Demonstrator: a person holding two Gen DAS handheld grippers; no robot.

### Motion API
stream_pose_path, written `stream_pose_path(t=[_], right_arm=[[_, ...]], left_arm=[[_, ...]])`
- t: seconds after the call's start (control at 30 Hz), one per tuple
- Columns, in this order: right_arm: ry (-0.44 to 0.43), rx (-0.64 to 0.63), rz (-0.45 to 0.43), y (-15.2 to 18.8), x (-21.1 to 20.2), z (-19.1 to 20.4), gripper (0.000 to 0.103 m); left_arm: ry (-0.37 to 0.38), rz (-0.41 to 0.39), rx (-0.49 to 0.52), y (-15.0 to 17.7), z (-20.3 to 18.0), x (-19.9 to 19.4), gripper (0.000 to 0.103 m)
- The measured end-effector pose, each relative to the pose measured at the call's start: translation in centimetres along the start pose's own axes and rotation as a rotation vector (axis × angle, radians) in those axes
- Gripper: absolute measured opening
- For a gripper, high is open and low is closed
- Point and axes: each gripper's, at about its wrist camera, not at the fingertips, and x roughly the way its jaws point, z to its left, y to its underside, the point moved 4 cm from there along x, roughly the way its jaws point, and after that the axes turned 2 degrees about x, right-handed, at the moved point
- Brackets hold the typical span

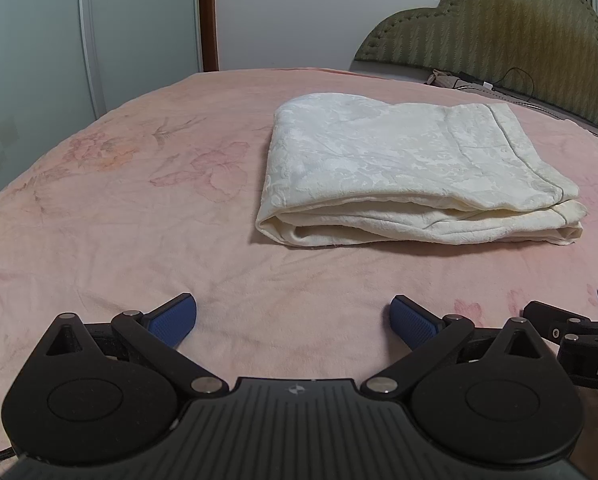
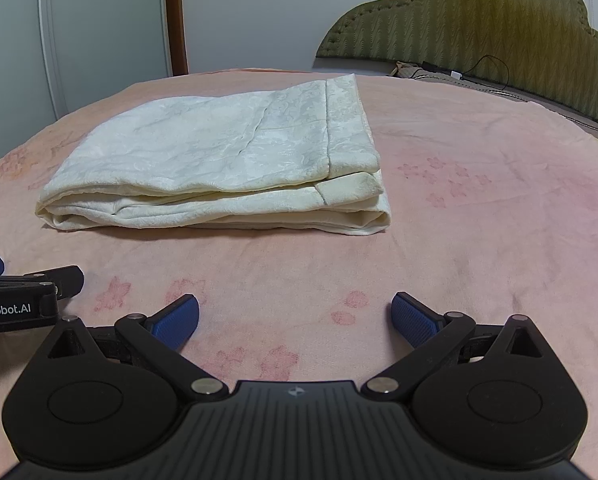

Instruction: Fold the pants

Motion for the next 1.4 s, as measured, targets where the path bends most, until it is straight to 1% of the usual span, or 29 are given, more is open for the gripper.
stream_pose_path(t=[0.33, 0.6, 1.4], right_arm=[[0.015, -0.032, -0.006, -0.12, 0.14, 0.40, 0.103], [-0.004, -0.007, 0.001, 0.01, 0.06, 0.18, 0.103], [-0.006, -0.006, 0.001, 0.01, 0.03, 0.16, 0.103]], left_arm=[[-0.001, 0.000, 0.001, -0.02, -0.03, 0.04, 0.103], [0.001, -0.001, 0.000, -0.01, 0.00, 0.03, 0.103], [0.000, -0.001, 0.001, 0.02, -0.01, 0.00, 0.103]])
